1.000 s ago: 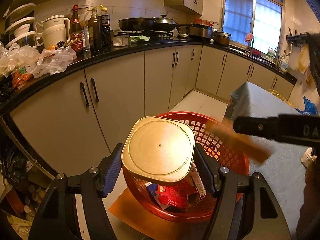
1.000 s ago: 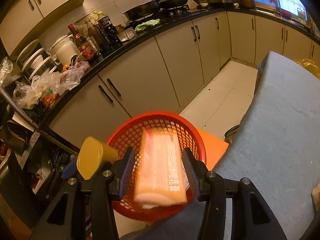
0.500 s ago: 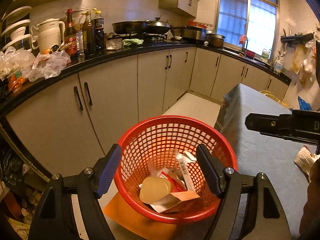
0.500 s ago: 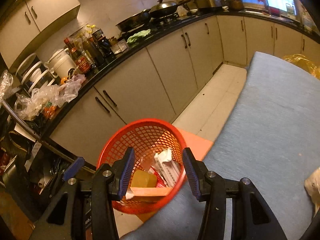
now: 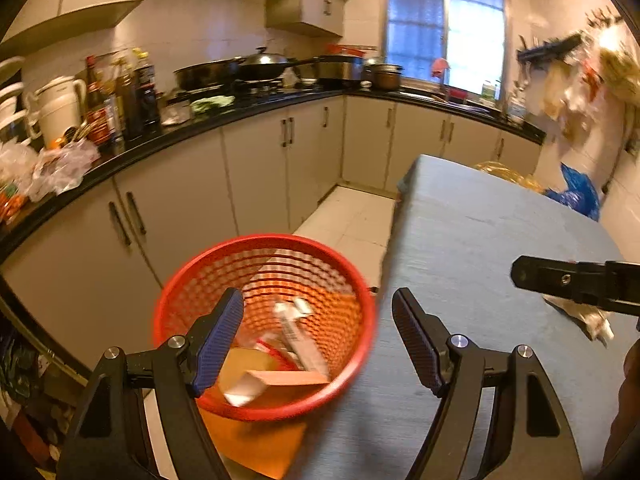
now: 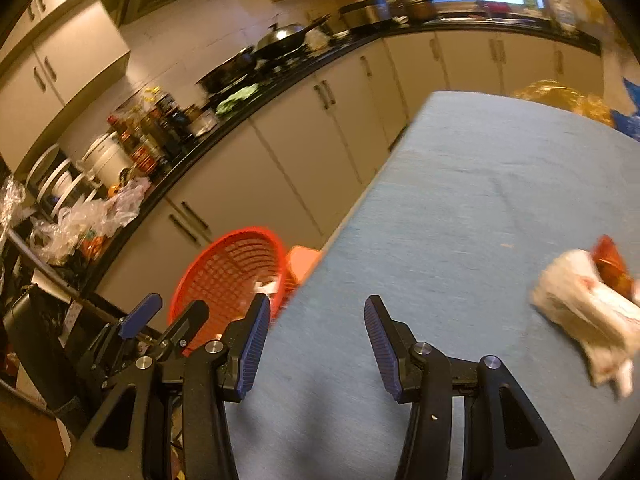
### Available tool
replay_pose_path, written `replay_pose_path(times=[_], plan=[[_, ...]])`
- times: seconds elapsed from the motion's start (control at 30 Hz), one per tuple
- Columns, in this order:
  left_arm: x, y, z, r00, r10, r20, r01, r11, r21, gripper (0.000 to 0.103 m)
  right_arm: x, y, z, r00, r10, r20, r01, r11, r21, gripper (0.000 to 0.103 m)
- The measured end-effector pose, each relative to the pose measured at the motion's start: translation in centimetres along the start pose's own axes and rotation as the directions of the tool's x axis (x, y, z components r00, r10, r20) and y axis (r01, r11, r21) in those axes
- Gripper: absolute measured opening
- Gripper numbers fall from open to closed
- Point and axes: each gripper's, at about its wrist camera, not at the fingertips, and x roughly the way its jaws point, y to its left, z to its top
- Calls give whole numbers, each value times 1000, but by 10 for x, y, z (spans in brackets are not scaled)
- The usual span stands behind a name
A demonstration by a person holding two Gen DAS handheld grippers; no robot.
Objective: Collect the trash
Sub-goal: 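Lift both open tools away from the basket toward the table, then grasp the clear plastic bag with the right tool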
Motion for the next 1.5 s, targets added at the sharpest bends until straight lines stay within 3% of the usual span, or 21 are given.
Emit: replay_pose_path(times=[0.2,0.33,0.43,0.5,0.6,0.7,0.8,0.87,0.9,1.03,1.13,1.27,1.37,1.43,1.5], plan=[[0,-50,-1,997,-77,-33,79,994,69,76,-50,-61,-5,995,-57,77,49,993,103,54],[-1,-81,-1,989,-136,-63,142,984,105,76,-91,-118,-2,974,-162,157,127,969,213,54],[-4,-106,-3,984,-165,-73,174,974,145,76,-117,-163,2,935,-302,184,237,922,306,56],[-6,-121,-5,980,-183,-81,194,967,167,76,-128,-195,3,893,-416,172,331,866,375,56],[-5,-141,-5,972,-209,-106,226,956,187,76,-126,-236,4,856,-507,95,419,792,444,57],[-4,-158,-4,966,-224,-132,247,949,195,76,-117,-267,2,863,-503,48,414,759,502,57],[-1,-170,0,963,-224,-149,251,947,200,76,-102,-275,3,869,-495,19,421,758,499,57],[1,-178,3,958,-234,-164,263,946,191,76,-93,-278,2,891,-453,17,387,780,492,54],[3,-181,4,956,-239,-171,269,945,186,76,-90,-280,1,897,-441,17,378,788,486,42],[13,-193,9,946,-251,-208,285,946,155,76,-93,-277,0,901,-428,63,357,818,451,26],[22,-203,9,934,-264,-241,299,947,119,76,-101,-272,-6,896,-434,97,358,833,421,25],[34,-213,11,908,-299,-295,329,943,56,76,-107,-256,-13,905,-407,123,331,855,399,25],[36,-216,11,906,-296,-303,324,945,46,76,-115,-238,-15,897,-413,156,343,874,344,24],[36,-215,12,912,-283,-298,310,950,45,76,-115,-224,-15,910,-376,175,315,901,299,24],[37,-213,13,913,-280,-297,302,953,30,76,-112,-213,-14,940,-290,181,240,937,254,24]])
